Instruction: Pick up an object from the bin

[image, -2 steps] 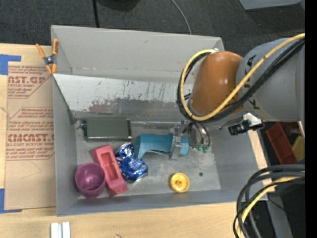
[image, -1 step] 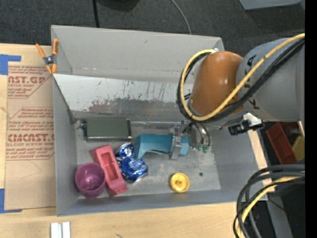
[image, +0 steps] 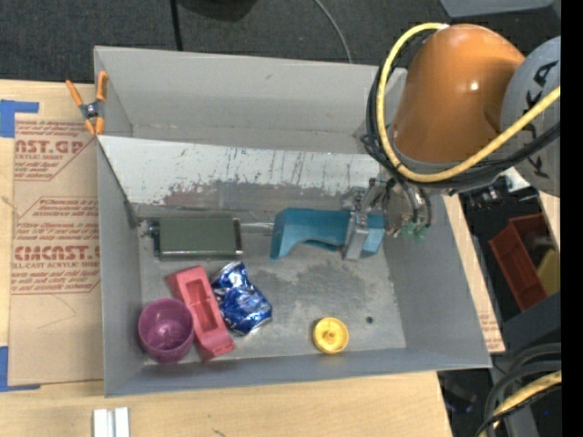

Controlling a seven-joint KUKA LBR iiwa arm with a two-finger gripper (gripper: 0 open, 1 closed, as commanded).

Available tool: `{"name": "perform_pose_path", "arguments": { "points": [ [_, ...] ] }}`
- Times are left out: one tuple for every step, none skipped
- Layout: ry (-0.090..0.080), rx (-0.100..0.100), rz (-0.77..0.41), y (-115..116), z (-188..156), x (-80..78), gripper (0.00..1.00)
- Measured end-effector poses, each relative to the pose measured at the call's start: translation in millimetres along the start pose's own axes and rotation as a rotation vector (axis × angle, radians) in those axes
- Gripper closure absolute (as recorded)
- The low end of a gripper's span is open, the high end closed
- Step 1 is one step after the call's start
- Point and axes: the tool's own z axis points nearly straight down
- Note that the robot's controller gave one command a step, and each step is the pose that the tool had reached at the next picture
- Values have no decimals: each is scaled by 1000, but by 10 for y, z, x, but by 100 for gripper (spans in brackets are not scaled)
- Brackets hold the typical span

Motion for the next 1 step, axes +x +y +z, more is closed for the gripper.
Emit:
{"name": "perform_pose_path", "arguments": {
  "points": [
    [0, 0, 0, 0, 0, 0, 100]
  ]
}}
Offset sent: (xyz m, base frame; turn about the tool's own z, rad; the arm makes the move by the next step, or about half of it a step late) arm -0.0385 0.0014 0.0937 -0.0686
